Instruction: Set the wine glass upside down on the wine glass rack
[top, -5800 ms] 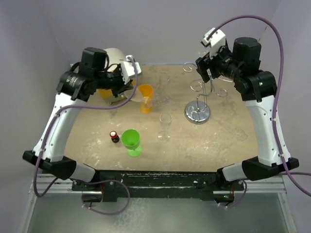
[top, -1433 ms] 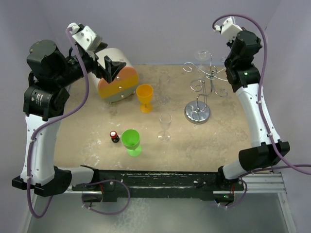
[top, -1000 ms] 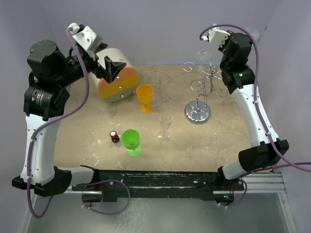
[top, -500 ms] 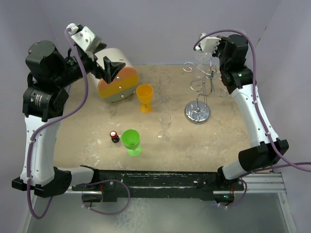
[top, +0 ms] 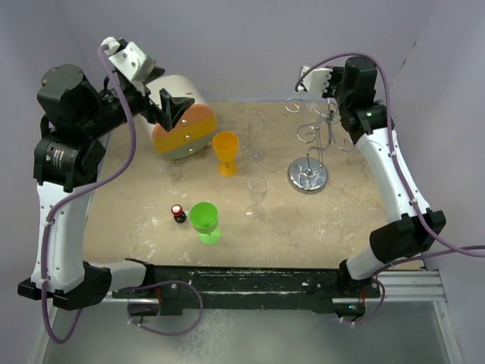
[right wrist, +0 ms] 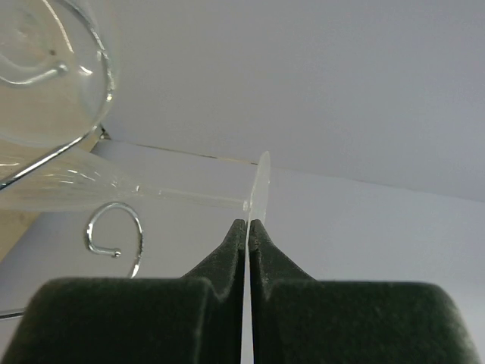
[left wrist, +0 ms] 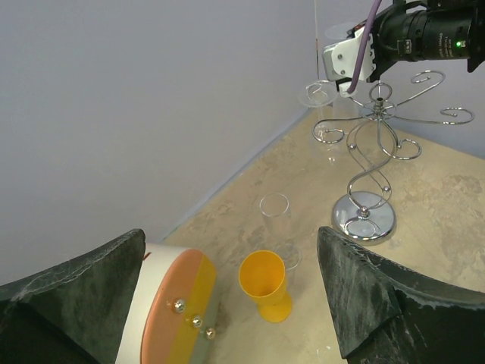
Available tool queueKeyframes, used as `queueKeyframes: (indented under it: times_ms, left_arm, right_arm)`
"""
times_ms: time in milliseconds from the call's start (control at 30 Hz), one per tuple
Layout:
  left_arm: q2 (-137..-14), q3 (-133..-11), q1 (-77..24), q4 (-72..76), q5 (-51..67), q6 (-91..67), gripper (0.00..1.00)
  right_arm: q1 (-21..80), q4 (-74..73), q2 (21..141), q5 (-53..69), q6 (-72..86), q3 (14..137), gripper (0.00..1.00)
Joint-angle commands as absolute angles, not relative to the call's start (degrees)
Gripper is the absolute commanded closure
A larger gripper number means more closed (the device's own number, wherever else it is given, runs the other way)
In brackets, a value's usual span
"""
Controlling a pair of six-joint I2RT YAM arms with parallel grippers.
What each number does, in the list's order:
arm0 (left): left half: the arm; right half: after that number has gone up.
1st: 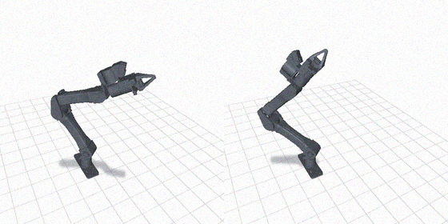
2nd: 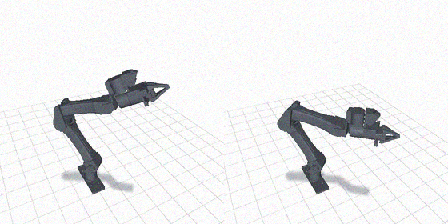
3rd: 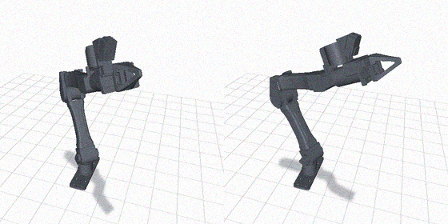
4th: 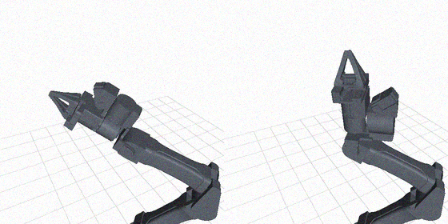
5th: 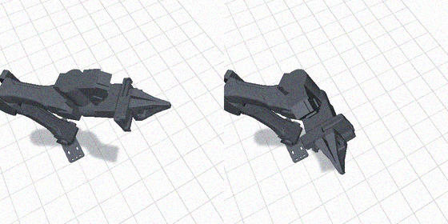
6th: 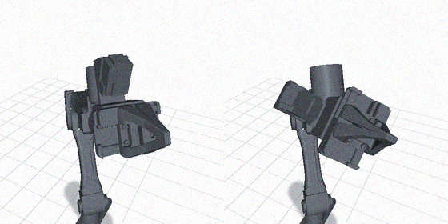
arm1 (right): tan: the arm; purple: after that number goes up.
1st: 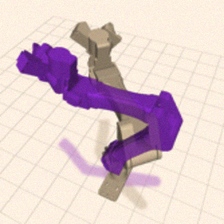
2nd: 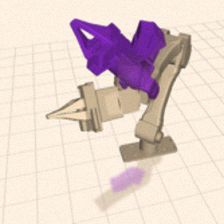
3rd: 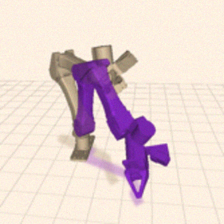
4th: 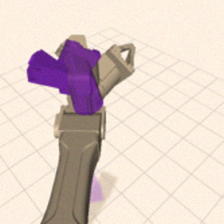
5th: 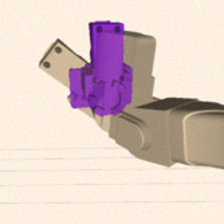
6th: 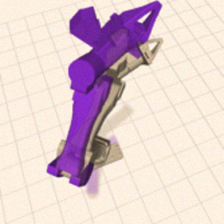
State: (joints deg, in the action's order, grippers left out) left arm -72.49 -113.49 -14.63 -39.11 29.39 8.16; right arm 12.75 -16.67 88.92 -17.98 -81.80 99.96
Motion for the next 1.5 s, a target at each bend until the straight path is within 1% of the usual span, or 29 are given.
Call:
queueKeyframes:
  times_ms: [0, 767, 1467]
  left_arm:
    - [-71.5, -113.1, -14.2, -38.1, 30.1, 8.8, 0.03]
    - [-70.9, -112.4, -14.1, -38.2, 30.2, 9.0, 0.02]
    - [-70.0, -111.8, -14.0, -38.1, 30.5, 8.9, 0.02]
  right_arm:
    - [13.1, -20.3, 87.9, -13.8, -85.6, 102.5, 1.00]
    - [13.1, -27.4, 84.2, -9.5, -85.2, 101.2, 1.00]
    - [13.0, -30.5, 81.0, -11.5, -84.7, 98.1, 1.00]
